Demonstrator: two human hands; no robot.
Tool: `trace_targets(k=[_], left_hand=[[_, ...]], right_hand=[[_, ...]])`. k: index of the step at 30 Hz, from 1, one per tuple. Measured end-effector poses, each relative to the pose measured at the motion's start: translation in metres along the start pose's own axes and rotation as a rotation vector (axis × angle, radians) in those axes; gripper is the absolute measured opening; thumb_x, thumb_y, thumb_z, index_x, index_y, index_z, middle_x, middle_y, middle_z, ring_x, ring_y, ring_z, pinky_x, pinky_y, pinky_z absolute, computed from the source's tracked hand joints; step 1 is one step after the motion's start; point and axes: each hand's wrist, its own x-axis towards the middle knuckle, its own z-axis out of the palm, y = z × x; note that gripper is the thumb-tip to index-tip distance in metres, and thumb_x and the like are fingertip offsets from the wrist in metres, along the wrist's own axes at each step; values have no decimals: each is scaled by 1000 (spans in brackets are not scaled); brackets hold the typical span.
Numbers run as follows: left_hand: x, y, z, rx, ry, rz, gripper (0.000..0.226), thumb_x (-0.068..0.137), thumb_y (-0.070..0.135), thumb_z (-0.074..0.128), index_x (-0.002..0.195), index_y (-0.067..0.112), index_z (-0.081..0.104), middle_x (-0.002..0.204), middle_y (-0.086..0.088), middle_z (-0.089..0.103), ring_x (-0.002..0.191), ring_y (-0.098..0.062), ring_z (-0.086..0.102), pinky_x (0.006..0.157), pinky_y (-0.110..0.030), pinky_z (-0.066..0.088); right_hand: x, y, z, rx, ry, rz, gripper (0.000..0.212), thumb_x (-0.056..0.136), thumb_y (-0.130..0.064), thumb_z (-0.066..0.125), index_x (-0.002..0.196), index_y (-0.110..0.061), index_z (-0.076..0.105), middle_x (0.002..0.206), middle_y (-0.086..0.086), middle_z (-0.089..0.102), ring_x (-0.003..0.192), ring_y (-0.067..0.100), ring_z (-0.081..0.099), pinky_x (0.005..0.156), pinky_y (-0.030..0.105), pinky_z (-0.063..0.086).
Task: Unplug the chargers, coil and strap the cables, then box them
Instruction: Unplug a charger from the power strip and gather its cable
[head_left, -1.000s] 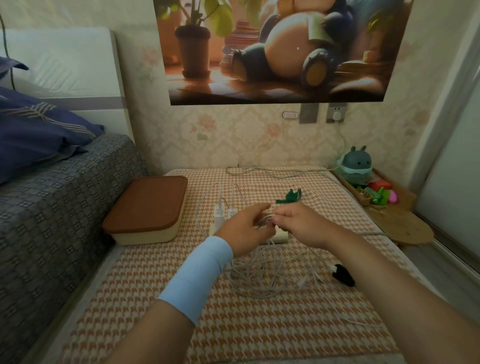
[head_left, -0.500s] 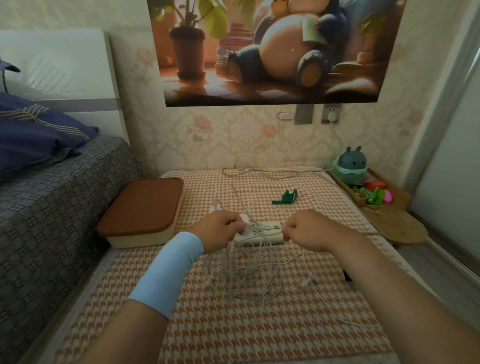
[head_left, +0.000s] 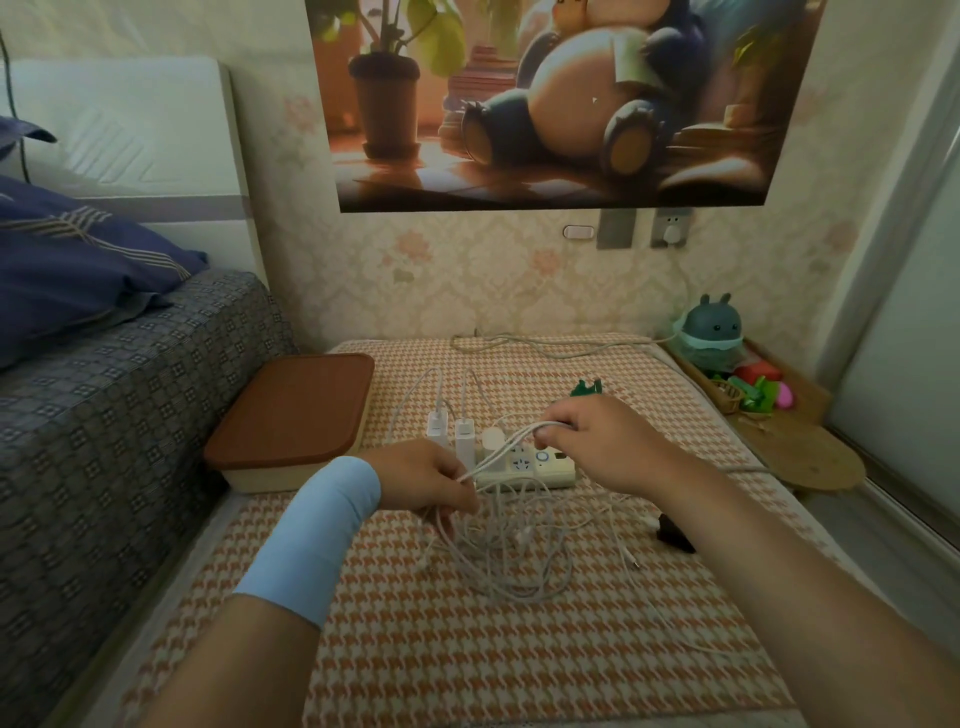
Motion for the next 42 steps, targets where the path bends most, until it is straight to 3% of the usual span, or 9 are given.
trace_targets(k=[3,6,11,16,20,27,33,37,42], left_hand=[[-8,-6,-11,-83,108,66,26,95,33,62,94,9,71,87,1,77,94,-14,70,91,-26,49],[-6,-7,-11,-615,270,166,24,99,19,56,80,5,57,72,-14,61,65,-24,66,89,-40,56],[4,9,-7,-1026,473,215,21,105,22,43,86,15,49,63,3,30,46,-11,25,44,-25,43],[8,24,-5,-1116,570,265,22,105,24,42,86,17,48,58,5,29,44,-9,21,37,-17,19],[9,42,6,-1137,748,353,20,105,21,42,87,14,48,53,7,30,41,-8,24,36,-19,23],[10,60,20,-1027,925,463,21,106,18,41,87,14,49,46,9,35,38,-9,29,37,-23,28],[9,55,15,-1063,546,479,23,107,20,37,84,17,42,61,2,27,47,-11,23,38,-21,26],[2,36,1,-1162,315,397,22,107,22,37,87,15,46,62,2,29,49,-10,31,47,-23,41],[4,29,3,-1269,299,337,23,105,21,41,86,11,49,66,0,32,52,-10,34,49,-22,40]], right_hand=[[0,11,4,34,45,79,28,104,-34,51,87,-24,71,56,-4,48,49,14,41,55,32,33],[2,10,5,101,108,133,37,105,-39,48,81,-23,72,50,-3,42,47,17,39,55,33,35],[1,-5,6,260,-19,149,35,105,-39,50,91,-22,78,79,-10,71,75,12,65,72,31,49],[-1,-14,7,567,-157,145,25,98,-43,61,108,-28,77,48,-2,45,43,13,32,51,29,26],[-3,-32,15,788,-303,127,44,94,-55,56,117,-22,74,77,7,74,35,8,27,42,26,20],[-1,-37,29,917,-500,222,109,60,-97,56,111,-2,66,96,41,44,60,30,33,56,33,21],[-8,-35,20,690,-644,180,33,92,-42,70,64,-25,74,65,4,63,57,20,54,63,32,51],[-4,-22,17,626,-573,211,15,88,-27,78,83,-13,81,85,5,76,79,11,66,74,22,49],[-4,-22,8,445,-646,236,35,76,-35,81,89,-3,76,80,7,65,75,21,56,74,32,44]])
